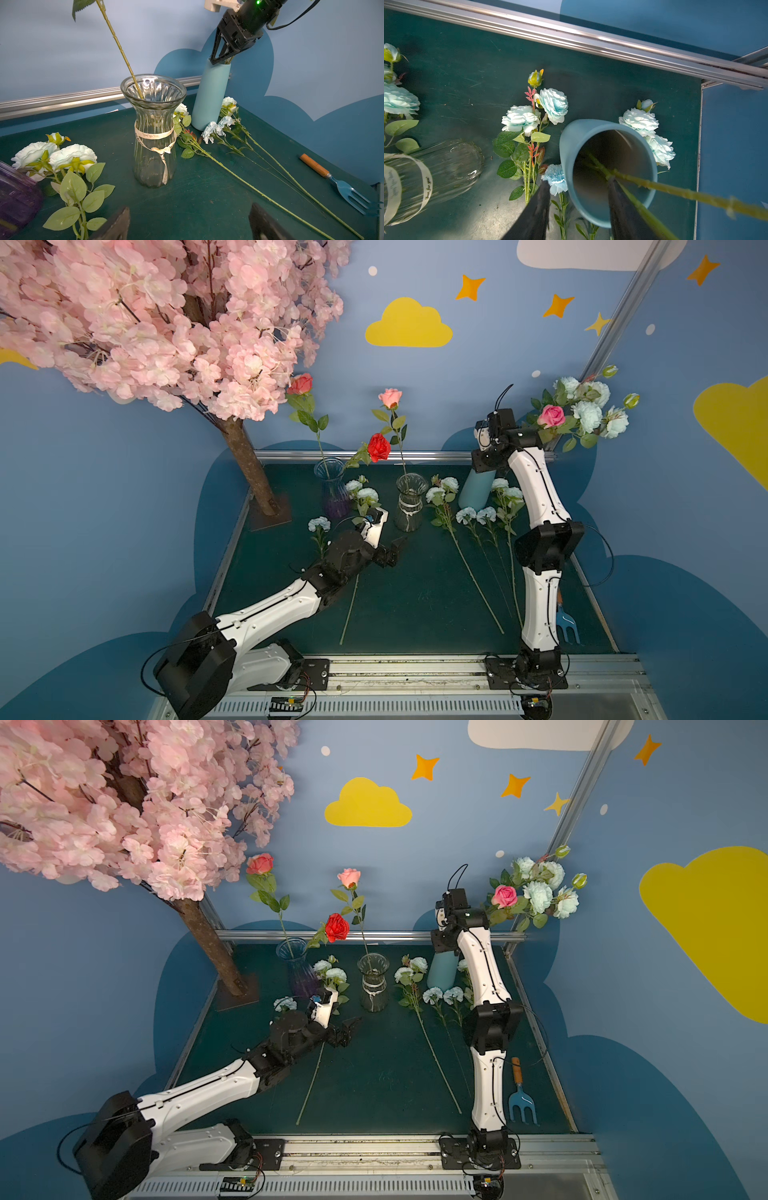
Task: Pick out blue flowers from the vase
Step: Pick up the vase from the center of the board.
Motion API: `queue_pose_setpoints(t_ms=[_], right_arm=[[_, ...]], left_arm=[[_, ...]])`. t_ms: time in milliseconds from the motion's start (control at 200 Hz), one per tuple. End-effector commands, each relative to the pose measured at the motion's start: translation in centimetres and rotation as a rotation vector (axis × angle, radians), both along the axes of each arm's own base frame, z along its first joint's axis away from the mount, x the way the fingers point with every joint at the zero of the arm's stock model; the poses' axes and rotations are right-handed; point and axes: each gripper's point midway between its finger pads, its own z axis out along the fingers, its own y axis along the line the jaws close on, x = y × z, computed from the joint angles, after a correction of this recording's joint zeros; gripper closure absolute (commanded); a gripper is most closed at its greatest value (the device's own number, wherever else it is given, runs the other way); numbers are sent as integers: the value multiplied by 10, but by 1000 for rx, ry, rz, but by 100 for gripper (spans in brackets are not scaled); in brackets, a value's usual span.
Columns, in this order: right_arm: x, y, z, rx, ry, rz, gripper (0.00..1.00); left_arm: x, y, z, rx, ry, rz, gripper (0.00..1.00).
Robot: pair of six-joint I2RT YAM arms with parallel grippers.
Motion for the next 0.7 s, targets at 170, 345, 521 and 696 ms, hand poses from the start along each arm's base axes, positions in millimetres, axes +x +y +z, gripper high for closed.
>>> queue_pose_setpoints(t_ms=[170,345,521,696], right_arm=[[-4,-4,-37,-48,102,-1,56],[-4,-4,-48,-63,129,5,61],[-5,-2,-60,-81,156,10,72],[-5,-2,-60,-93,156,8,88]], left_arm=[[-2,-2,17,-33,-34,-10,11],[-2,1,18,-36,-39,-3,11],[-2,0,17,-35,-36,-4,11],[-2,0,15,-34,-35,-4,11]])
